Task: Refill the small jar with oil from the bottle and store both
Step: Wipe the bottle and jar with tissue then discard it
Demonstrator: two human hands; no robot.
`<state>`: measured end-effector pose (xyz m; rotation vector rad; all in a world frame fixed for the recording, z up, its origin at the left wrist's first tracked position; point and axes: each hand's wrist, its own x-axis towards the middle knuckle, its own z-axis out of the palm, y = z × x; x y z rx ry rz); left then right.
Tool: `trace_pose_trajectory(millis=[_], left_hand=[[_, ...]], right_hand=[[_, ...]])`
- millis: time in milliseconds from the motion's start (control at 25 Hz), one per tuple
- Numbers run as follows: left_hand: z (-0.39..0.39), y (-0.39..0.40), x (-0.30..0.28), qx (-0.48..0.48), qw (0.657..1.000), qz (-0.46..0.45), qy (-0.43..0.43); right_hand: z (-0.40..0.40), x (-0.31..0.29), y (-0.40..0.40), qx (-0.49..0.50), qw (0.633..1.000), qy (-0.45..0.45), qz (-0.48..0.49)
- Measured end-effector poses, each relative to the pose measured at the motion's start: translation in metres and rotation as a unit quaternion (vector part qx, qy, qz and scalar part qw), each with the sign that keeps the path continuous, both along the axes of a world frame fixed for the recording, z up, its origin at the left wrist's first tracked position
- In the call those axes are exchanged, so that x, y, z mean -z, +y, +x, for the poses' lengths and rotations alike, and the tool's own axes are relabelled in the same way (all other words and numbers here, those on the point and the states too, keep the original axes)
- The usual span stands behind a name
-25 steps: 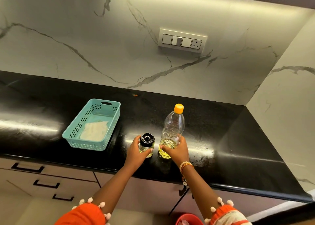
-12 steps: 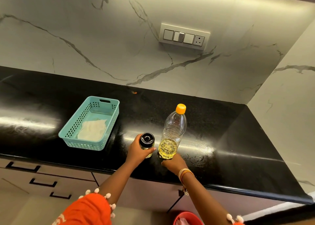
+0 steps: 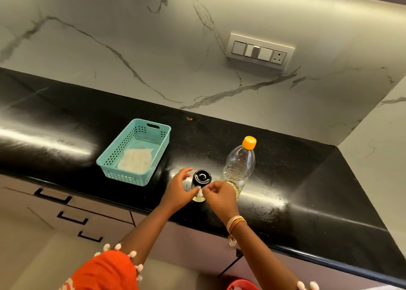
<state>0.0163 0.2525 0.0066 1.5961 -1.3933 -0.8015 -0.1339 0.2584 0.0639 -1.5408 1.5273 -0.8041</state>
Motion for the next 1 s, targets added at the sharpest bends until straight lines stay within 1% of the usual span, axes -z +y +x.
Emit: trace_pose_trajectory(millis=[80,120,240,320,440,560,680,800,920,960,1000], left_hand=[[0.014,0.010,-0.006,-0.055,0.998,-0.028,0.000],[0.022,0.015,-0.009,-0.084,0.996,-0.042,-0.006],[0.053,0.021,-0.022,-0.145,0.985,-0.085,-0.029],[0.077,0.017,-0.030,-0.174,0.978,-0.105,-0.044],[0.118,-0.003,-0.035,-0.197,0.970,-0.118,-0.076],[0.164,-0.029,-0.037,-0.192,0.971,-0.097,-0.099],[0.193,-0.045,-0.032,-0.156,0.981,-0.085,-0.071],[0.221,-0.057,-0.028,-0.130,0.989,-0.059,-0.037],[0.239,-0.073,-0.024,-0.136,0.990,-0.040,0.003],[0.242,-0.077,-0.024,-0.131,0.991,-0.033,0.017],[0.244,-0.080,-0.025,-0.124,0.992,-0.023,0.030]], right_hand=[[0.021,-0.012,-0.003,-0.026,0.998,-0.033,-0.039],[0.031,-0.016,-0.005,-0.042,0.997,-0.036,-0.051],[0.065,-0.027,-0.012,-0.085,0.993,-0.018,-0.074],[0.085,-0.031,-0.022,-0.124,0.990,-0.004,-0.067],[0.121,-0.028,-0.050,-0.174,0.981,0.066,-0.055],[0.162,-0.017,-0.081,-0.185,0.966,0.161,-0.085],[0.195,0.004,-0.111,-0.182,0.925,0.295,-0.156],[0.233,0.015,-0.138,-0.199,0.872,0.396,-0.207],[0.259,0.022,-0.163,-0.227,0.800,0.515,-0.209],[0.265,0.021,-0.168,-0.234,0.780,0.546,-0.197],[0.270,0.022,-0.172,-0.243,0.768,0.562,-0.185]])
